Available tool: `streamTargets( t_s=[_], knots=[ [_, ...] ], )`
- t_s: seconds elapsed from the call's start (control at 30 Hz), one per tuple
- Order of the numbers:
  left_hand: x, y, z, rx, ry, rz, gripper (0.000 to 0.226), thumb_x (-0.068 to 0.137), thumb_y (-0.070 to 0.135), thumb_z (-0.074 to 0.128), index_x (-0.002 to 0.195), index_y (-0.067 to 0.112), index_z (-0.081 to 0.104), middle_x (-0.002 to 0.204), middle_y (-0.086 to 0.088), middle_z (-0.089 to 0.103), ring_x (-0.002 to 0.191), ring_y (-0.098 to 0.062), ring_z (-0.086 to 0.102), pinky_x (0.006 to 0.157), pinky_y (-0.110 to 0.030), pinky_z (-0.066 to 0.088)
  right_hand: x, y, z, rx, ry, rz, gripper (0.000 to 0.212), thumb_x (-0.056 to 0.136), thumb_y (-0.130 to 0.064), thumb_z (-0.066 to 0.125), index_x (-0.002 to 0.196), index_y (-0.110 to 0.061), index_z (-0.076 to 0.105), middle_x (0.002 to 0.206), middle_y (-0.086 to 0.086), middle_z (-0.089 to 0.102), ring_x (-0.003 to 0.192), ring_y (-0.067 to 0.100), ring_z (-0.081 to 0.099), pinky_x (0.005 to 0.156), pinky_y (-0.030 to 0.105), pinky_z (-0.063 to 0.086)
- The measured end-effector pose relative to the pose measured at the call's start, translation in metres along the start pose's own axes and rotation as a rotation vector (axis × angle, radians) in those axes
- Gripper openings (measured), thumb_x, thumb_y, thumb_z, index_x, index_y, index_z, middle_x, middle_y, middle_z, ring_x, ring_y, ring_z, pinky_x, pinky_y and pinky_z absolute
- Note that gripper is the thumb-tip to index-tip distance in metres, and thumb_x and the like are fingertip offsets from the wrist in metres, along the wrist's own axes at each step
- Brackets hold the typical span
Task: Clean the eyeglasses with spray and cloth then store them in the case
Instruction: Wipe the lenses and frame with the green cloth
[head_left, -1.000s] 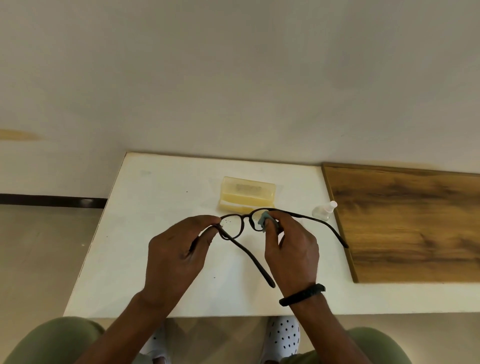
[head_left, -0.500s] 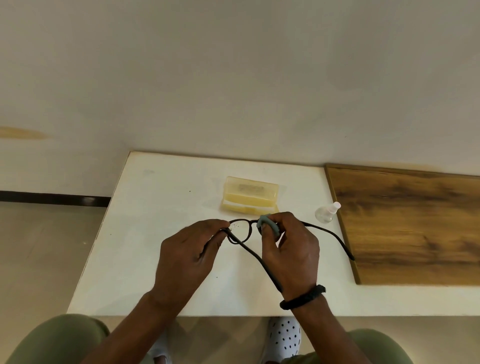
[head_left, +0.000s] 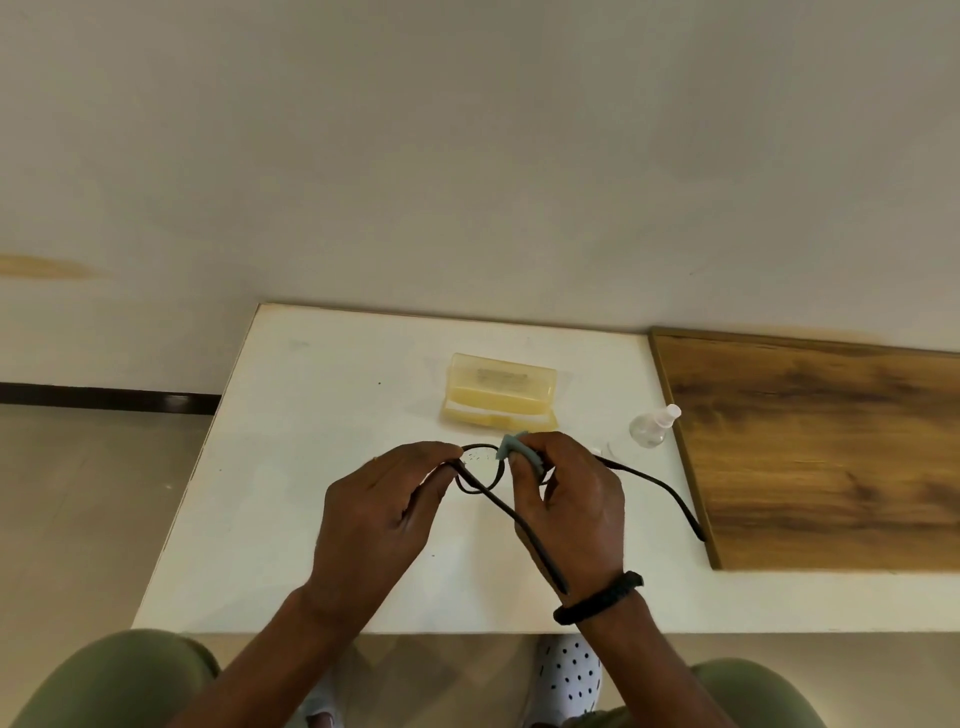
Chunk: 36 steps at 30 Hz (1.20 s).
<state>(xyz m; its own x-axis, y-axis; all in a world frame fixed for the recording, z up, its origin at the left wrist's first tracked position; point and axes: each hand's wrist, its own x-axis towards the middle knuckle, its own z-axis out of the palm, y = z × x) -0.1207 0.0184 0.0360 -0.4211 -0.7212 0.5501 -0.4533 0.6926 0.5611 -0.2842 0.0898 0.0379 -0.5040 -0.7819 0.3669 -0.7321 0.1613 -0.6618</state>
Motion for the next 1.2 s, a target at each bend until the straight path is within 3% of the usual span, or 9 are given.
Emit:
streamTargets(
  t_s=[0.1,0.2,0.37,0.5,0.6,0.73,0.9,1.1,1.2],
  knots=[
    [0.002,0.0,-0.001,-0.005,0.012,-0.017,0.019,0.078,0.009,0.076,0.097,0.008,0.077,0.088,0.003,0.076,0.08,-0.002,0.055,0.081,0.006,0.034,-0.001,-0.003,0.001,0.036,-0.027,-0.013,0.016,0.085,-0.013,0.069,0.091,-0.027,0.07,0.084,-0.022,0.067,0.058,-0.012,0.048,0.059,0.003,0.033],
    [0.001,-0.001,-0.001,-0.024,-0.007,-0.042,0.017,0.079,0.011,0.075,0.097,0.009,0.077,0.087,0.005,0.075,0.077,0.006,0.049,0.078,0.006,0.033,0.002,-0.001,-0.001,0.068,0.008,0.052,0.011,0.085,-0.018,0.07,0.092,-0.026,0.07,0.074,-0.025,0.059,0.054,-0.003,0.049,0.055,0.007,0.033],
    [0.001,-0.005,0.003,-0.081,-0.052,-0.173,0.015,0.084,0.02,0.076,0.099,0.019,0.076,0.085,0.036,0.056,0.065,0.013,0.05,0.067,0.002,0.036,-0.003,-0.014,-0.009,0.413,-0.013,0.094,0.012,0.089,-0.016,0.063,0.1,-0.02,0.069,0.078,-0.011,0.068,0.054,0.016,0.055,0.048,0.031,0.047],
    [0.004,-0.002,0.001,-0.145,-0.021,-0.274,0.014,0.084,0.021,0.077,0.098,0.024,0.076,0.079,0.041,0.054,0.062,0.003,0.056,0.058,-0.003,0.039,-0.012,-0.023,-0.006,0.528,-0.071,0.111,0.019,0.088,-0.014,0.063,0.103,-0.024,0.069,0.09,-0.01,0.073,0.06,0.021,0.063,0.053,0.045,0.053],
    [0.002,0.005,0.001,-0.183,-0.05,-0.26,0.016,0.086,0.03,0.071,0.1,0.027,0.075,0.088,0.04,0.057,0.071,0.004,0.061,0.059,-0.003,0.044,-0.015,-0.025,-0.001,0.479,-0.103,0.049,0.02,0.087,-0.014,0.063,0.105,-0.021,0.07,0.094,-0.013,0.072,0.063,0.018,0.064,0.051,0.039,0.052],
    [-0.004,0.011,0.004,-0.266,-0.069,-0.271,0.018,0.086,0.03,0.068,0.103,0.027,0.074,0.09,0.029,0.067,0.078,0.003,0.065,0.061,-0.009,0.049,-0.018,-0.023,0.007,0.466,-0.095,0.016,0.026,0.084,0.0,0.065,0.106,-0.012,0.07,0.099,-0.01,0.073,0.077,0.006,0.065,0.064,0.017,0.048],
    [-0.008,0.008,0.006,-0.206,-0.062,-0.206,0.015,0.086,0.028,0.068,0.098,0.022,0.075,0.085,0.017,0.071,0.074,-0.002,0.064,0.059,-0.024,0.053,-0.019,-0.024,0.01,0.441,-0.082,-0.017,0.03,0.084,0.001,0.067,0.108,-0.016,0.072,0.103,-0.008,0.073,0.083,0.004,0.065,0.065,0.013,0.046],
    [-0.009,0.004,0.006,-0.077,-0.051,-0.069,0.018,0.089,0.032,0.063,0.093,0.018,0.074,0.079,0.009,0.071,0.069,-0.006,0.058,0.06,-0.019,0.048,-0.019,-0.027,0.012,0.573,-0.101,0.123,0.017,0.088,-0.011,0.067,0.102,-0.016,0.073,0.094,-0.006,0.074,0.08,0.023,0.069,0.062,0.043,0.055],
    [-0.011,0.002,0.008,0.029,-0.055,0.022,0.024,0.09,0.033,0.062,0.09,0.013,0.074,0.077,0.004,0.071,0.064,-0.008,0.059,0.061,-0.016,0.043,-0.019,-0.03,0.014,0.562,-0.084,0.151,0.01,0.087,-0.012,0.067,0.096,-0.011,0.073,0.081,-0.007,0.071,0.069,0.011,0.064,0.059,0.018,0.046]
  ],
)
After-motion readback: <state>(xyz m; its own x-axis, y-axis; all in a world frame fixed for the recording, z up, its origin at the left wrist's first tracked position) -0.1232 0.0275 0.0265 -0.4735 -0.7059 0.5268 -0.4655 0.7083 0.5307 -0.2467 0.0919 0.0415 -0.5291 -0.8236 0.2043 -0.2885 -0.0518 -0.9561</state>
